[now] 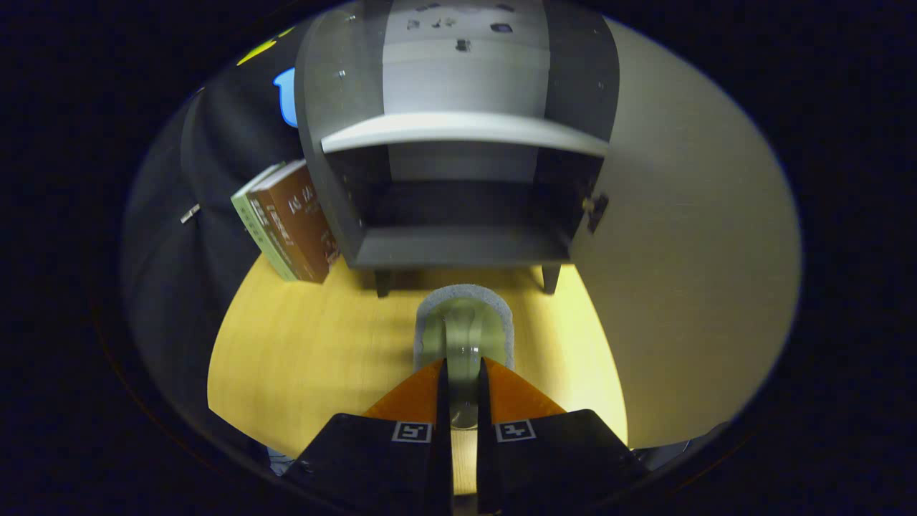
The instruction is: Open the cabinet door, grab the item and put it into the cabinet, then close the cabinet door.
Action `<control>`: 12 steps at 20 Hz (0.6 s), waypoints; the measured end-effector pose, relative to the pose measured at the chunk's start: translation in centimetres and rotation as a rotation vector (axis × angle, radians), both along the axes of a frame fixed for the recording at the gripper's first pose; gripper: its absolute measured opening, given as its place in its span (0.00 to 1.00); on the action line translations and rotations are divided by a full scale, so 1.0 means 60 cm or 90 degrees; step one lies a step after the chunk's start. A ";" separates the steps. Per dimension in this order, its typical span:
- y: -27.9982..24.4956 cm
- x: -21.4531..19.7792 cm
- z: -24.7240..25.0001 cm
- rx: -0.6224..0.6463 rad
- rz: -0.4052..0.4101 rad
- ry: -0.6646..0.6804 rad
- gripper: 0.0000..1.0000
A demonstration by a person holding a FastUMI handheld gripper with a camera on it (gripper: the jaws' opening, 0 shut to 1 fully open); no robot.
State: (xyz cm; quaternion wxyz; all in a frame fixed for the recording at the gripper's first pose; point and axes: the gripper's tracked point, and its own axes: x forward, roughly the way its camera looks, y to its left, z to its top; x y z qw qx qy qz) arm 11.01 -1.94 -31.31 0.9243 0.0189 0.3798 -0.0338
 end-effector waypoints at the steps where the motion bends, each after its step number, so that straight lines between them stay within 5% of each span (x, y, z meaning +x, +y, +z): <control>1: 0.005 0.019 0.031 -0.003 0.004 -0.027 0.17; 12: 0.018 0.197 0.283 -0.002 0.014 -0.225 0.17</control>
